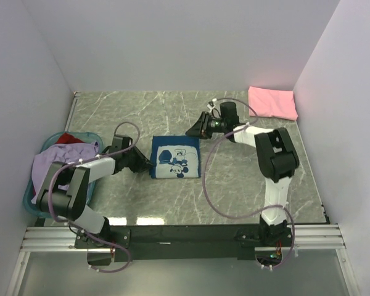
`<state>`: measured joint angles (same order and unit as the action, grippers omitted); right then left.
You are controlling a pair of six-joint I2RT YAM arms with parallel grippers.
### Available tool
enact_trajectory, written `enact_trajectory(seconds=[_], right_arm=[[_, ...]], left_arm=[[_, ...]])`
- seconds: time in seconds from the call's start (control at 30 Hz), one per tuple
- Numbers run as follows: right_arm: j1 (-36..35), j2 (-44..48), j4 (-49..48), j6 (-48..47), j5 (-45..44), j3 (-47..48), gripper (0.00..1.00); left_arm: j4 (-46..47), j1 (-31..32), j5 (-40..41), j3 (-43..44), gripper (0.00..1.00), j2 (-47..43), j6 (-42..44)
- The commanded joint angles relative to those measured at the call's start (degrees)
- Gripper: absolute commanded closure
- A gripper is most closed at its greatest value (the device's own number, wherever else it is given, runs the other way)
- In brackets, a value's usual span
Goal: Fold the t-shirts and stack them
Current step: Fold the tshirt
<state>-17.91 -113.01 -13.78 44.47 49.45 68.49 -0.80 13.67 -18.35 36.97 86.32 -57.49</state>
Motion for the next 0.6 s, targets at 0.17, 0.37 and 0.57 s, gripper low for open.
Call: enact_trajectory(seconds=[0.17, 0.37, 0.57], right_arm=[[3.1, -16.3, -4.8, 5.0, -0.3, 7.1, 0.65], [4.8, -14.4, -8.3, 6.3, 1.3, 4.6, 0.65], [4.9, -1.6, 10.1, -9.0, -8.8, 3.2, 0.6]], left_arm=[[-2.3, -0.7, 2.2, -2.4, 0.79, 0.7, 1.0], [-9.5, -1.4, 8.4, -1.6, 0.73, -5.3, 4.4], [-19.8, 6.6, 24.1, 6.4, 0.29, -13.5, 12.8]])
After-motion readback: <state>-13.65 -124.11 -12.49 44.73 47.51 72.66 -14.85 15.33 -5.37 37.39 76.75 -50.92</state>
